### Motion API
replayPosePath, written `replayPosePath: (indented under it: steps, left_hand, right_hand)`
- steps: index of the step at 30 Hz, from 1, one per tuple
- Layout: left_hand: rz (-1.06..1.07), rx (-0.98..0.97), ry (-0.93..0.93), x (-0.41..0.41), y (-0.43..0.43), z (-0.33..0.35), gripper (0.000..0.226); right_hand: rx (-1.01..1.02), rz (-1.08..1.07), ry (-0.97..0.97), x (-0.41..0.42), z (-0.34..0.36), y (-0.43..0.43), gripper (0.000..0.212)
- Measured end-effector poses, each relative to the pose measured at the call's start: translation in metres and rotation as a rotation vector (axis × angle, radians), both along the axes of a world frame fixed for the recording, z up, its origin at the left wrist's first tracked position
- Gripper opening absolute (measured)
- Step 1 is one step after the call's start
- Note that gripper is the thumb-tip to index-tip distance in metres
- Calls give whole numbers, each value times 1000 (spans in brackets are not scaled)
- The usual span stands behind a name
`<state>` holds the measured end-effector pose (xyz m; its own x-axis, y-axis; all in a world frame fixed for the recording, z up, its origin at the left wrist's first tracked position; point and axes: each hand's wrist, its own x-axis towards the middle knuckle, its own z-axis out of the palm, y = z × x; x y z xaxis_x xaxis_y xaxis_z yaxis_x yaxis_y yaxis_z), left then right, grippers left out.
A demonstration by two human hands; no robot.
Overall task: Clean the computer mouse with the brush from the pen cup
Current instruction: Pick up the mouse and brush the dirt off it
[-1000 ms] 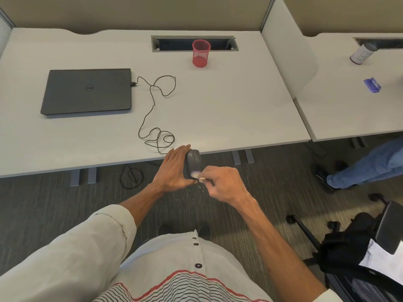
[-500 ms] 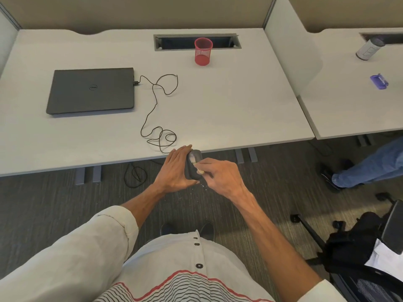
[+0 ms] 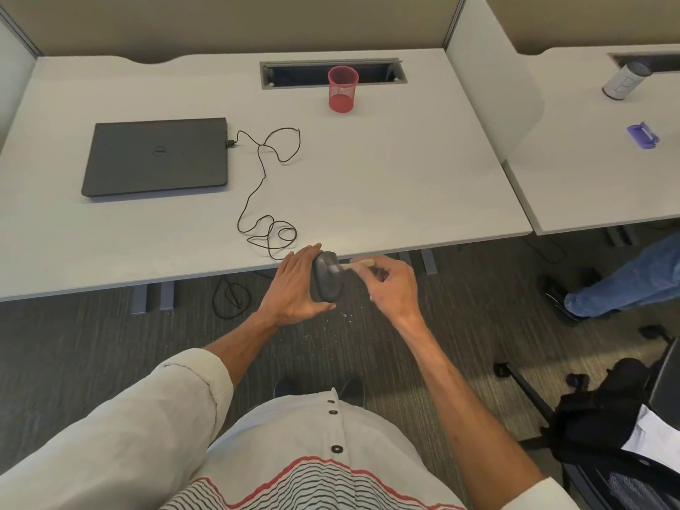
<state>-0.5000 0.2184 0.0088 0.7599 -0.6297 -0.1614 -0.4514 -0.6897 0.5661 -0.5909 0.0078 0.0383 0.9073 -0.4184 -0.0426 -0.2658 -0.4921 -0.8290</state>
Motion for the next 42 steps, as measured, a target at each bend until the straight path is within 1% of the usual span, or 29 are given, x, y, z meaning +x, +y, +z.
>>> replayPosePath:
  steps: [2,5,6,9,11,13,14,16,18,20,24,27,30,33,37,42]
  left_hand:
    - [0,-4,-1,0,-1,1,130]
    - [4,-15,2,0,-1,2,129]
    - [8,-20,2,1,-1,2,129]
    - [14,-27,-4,1,-1,2,128]
    - [25,-27,-5,1,-2,3,130]
    - [20,-29,-5,2,-3,3,130]
    - [15,-28,-4,2,-3,3,130]
    - [10,-23,-6,2,-3,3,130]
    - [11,-20,-10,3,-4,3,130]
    - [11,-20,-10,3,-5,3,130]
    - [27,-28,-10,5,-5,2,130]
    - [18,-16,-9,6,-4,1,130]
    - [19,-14,-4,5,-3,0,130]
    - [20,-9,-4,5,-3,-1,130]
    - [15,-7,-15,7,-5,1,129]
    - [25,-8,-37,10,-3,1,130]
  right_hand:
    - [6,-29,-30,0,-2,2,13]
    - [-181,95,-10,0,0,3,15]
    - [-203,130,7,0,0,3,15]
    - [-154,125,59,-2,-3,1,10]
    - [-116,86,87,-5,-6,1,10]
    - [-50,11,60,-8,-5,2,8]
    - [-15,-39,35,-7,-5,3,9]
    - [38,-140,-4,-1,-3,6,20]
    - [67,-192,-18,6,-1,11,26]
    - [58,-193,-8,11,0,15,28]
    - [-30,-181,52,10,1,20,26]
    - [-44,-163,115,6,2,16,22]
    - [-62,-141,156,5,4,9,23]
    - [-14,-176,130,9,8,7,24]
    - [57,-204,60,18,13,14,31]
    - [-1,-166,128,17,11,17,27]
